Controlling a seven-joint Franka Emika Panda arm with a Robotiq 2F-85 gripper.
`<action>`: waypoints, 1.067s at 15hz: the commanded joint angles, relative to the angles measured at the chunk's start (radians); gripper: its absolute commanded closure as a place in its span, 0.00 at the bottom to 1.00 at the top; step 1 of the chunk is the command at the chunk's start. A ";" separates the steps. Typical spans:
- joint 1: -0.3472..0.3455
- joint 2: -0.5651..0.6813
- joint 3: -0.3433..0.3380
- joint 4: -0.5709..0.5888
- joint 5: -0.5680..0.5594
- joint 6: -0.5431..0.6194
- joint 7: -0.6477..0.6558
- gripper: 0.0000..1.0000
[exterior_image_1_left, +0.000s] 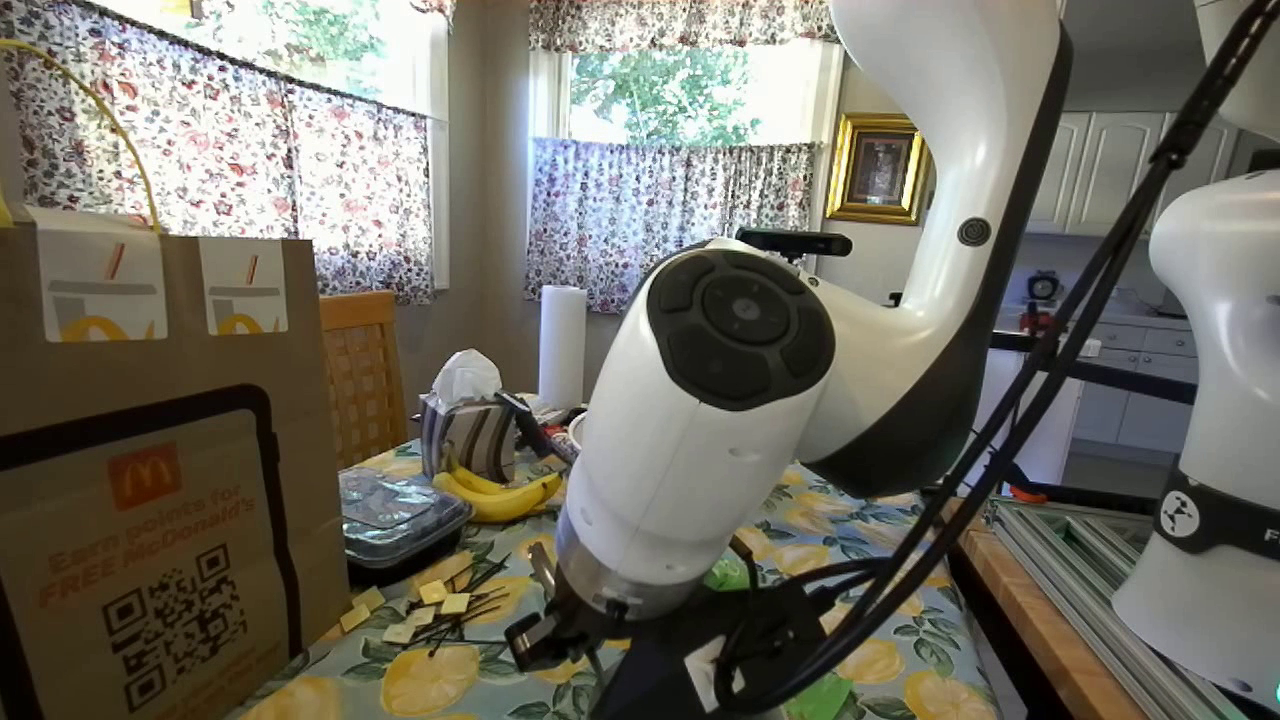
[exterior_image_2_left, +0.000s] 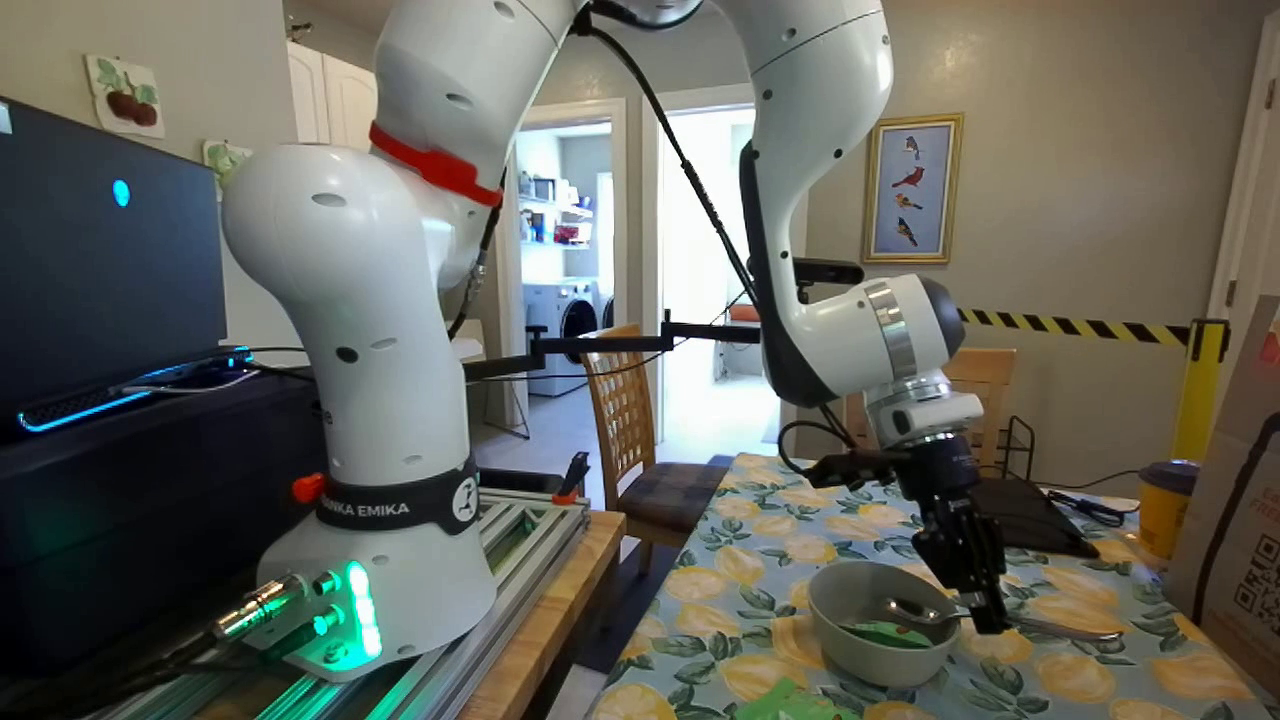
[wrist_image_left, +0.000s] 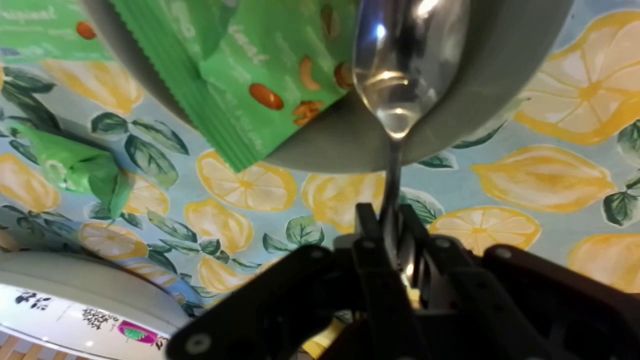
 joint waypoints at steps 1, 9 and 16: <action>-0.002 0.012 0.006 0.022 0.016 -0.007 -0.018 0.96; 0.034 0.024 0.004 0.036 -0.007 -0.057 0.020 0.96; 0.095 0.048 0.012 0.064 -0.053 -0.203 0.076 0.96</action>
